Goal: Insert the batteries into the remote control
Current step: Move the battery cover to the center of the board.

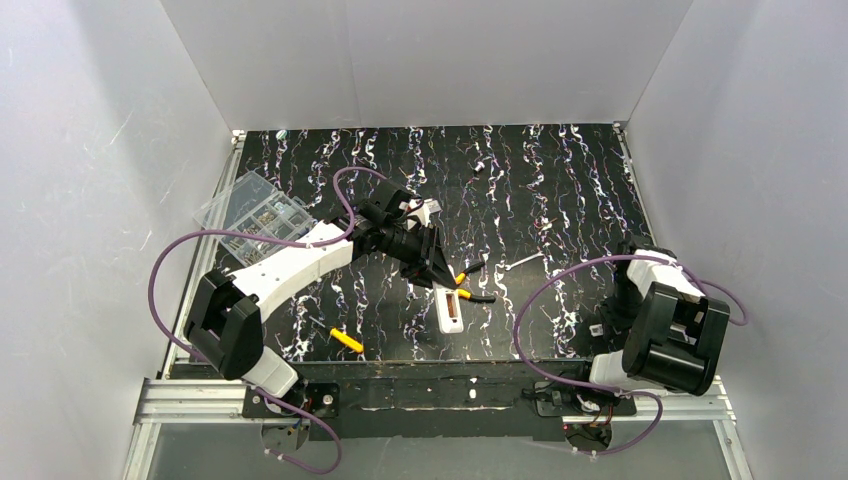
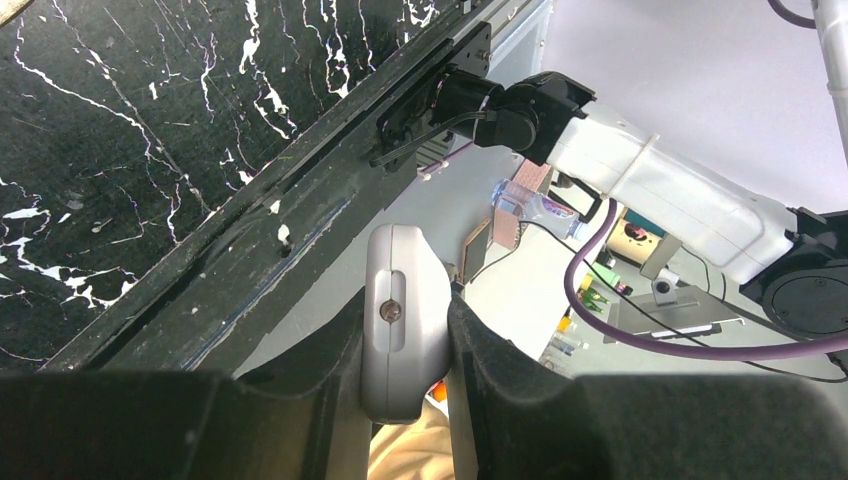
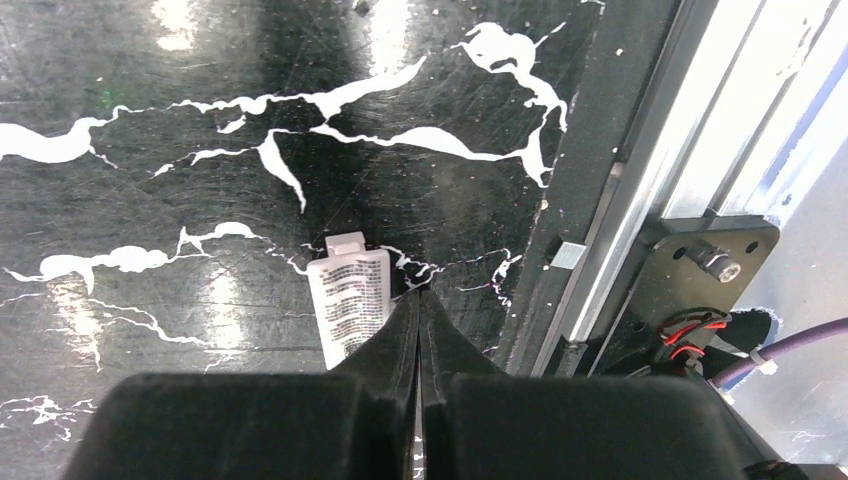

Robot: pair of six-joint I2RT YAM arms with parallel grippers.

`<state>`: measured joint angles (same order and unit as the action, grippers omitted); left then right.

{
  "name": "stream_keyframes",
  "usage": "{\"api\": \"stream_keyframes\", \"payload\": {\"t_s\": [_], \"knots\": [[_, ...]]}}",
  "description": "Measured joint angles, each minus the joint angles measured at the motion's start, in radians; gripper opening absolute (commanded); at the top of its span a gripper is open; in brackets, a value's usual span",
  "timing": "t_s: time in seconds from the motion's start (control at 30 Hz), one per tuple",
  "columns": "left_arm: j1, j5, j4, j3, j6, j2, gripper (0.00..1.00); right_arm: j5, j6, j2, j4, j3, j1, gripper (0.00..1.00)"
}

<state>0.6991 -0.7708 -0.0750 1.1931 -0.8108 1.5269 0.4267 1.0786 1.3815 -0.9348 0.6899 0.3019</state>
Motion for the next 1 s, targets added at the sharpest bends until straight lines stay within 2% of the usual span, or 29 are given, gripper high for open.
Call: {"api": "stream_keyframes", "payload": {"t_s": [0.53, 0.67, 0.73, 0.83, 1.0], "knots": [[0.001, 0.002, -0.002, 0.0, 0.0, 0.0, 0.0, -0.046, -0.146, 0.085, 0.077, 0.08, 0.0, 0.01], [0.002, 0.004, -0.001, 0.0, 0.0, 0.0, 0.0, -0.071, -0.229, 0.13, 0.071, 0.111, -0.004, 0.01], [0.002, 0.007, -0.001, 0.0, 0.0, 0.0, 0.0, -0.11, -0.247, 0.145, 0.115, 0.141, -0.044, 0.01], [0.002, 0.019, -0.001, 0.0, 0.0, -0.002, 0.0, -0.114, -0.244, 0.224, 0.163, 0.231, -0.171, 0.01], [0.002, 0.028, 0.005, -0.013, 0.008, -0.026, 0.0, -0.092, -0.241, 0.286, 0.157, 0.298, -0.263, 0.01]]}}
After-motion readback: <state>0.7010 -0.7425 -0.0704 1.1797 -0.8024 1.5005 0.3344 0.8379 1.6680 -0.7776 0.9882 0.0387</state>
